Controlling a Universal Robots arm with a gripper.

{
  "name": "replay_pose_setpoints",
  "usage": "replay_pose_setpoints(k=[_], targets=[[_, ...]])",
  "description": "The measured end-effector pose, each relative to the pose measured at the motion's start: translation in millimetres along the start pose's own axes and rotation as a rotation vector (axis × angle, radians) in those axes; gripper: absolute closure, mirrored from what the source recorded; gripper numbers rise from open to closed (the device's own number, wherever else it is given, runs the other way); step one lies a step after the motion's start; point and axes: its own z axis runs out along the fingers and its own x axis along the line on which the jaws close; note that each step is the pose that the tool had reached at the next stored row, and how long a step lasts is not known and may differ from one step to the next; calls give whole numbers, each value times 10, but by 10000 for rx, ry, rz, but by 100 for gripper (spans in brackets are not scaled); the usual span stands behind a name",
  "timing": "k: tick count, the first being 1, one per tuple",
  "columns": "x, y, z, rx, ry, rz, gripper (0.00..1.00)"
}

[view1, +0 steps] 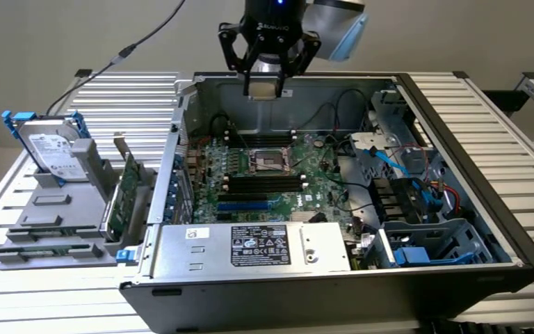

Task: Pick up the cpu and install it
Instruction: 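Pick up the cpu and move it towards the insertion slot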

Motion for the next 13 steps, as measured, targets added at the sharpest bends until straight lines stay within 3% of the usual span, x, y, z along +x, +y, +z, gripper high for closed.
replay_pose_setpoints(k=[5,13], targets=[[-115,59,48,-1,-59,-7,45],[-170,180,192,7,-66,-7,45]])
